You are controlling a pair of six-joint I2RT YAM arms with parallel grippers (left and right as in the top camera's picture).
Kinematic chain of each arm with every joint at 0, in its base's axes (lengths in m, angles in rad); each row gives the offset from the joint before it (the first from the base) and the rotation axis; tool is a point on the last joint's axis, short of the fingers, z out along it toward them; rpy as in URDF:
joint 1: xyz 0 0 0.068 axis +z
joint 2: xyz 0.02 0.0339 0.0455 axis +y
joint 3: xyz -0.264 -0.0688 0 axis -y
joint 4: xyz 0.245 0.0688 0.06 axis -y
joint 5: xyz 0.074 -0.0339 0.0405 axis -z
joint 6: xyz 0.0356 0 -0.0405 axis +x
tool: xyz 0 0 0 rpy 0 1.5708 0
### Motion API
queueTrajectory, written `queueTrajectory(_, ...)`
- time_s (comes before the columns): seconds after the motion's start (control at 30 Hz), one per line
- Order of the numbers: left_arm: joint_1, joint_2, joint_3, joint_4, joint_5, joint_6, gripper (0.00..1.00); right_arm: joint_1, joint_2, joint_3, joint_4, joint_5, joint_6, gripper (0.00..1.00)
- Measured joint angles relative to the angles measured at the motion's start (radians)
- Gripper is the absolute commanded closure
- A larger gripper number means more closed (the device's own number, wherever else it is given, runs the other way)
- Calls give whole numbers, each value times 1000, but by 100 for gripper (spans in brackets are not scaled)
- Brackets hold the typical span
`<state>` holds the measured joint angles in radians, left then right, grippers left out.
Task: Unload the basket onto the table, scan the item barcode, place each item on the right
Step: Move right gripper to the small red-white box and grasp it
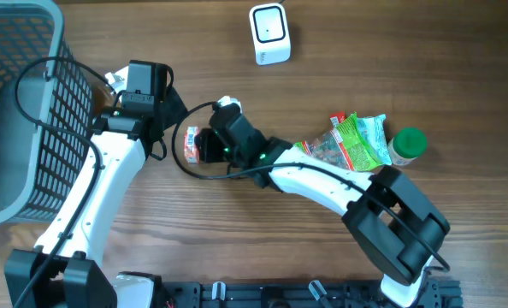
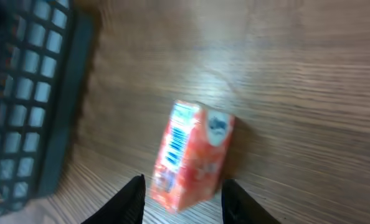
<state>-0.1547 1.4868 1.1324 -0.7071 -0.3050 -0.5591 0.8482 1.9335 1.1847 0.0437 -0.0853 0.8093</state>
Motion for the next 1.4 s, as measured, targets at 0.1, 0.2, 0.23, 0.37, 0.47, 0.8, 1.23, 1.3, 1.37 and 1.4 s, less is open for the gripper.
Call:
queueTrajectory(0.1, 0, 0, 0, 0, 0, 0, 0, 2, 18, 0, 48, 0, 29, 60)
queueTrajectory(0.2, 0, 0, 0, 0, 0, 0, 0, 2, 82, -1, 104, -15, 44, 60)
queueTrajectory(0.23, 0, 0, 0, 0, 0, 0, 0, 2, 116, -1, 146, -37, 51, 64)
queueTrajectory(0.37, 0, 0, 0, 0, 0, 0, 0, 2, 149, -1, 171, -68, 60, 89)
queueTrajectory(0.47, 0, 0, 0, 0, 0, 0, 0, 2, 149, -1, 179, -76, 57, 92)
queueTrajectory(0.8, 0, 0, 0, 0, 0, 0, 0, -63, 27, -2, -64, -77, -128, 96)
queueTrajectory(1.23, 0, 0, 0, 0, 0, 0, 0, -188, -94, -2, -595, 182, -370, 92)
queueTrajectory(1.3, 0, 0, 0, 0, 0, 0, 0, -188, -94, -2, -596, 191, -370, 87)
queueTrajectory(1.37, 0, 0, 0, 0, 0, 0, 0, -188, -94, -2, -567, 164, -373, 82)
queueTrajectory(1.4, 0, 0, 0, 0, 0, 0, 0, -188, -94, -2, -552, 145, -374, 79)
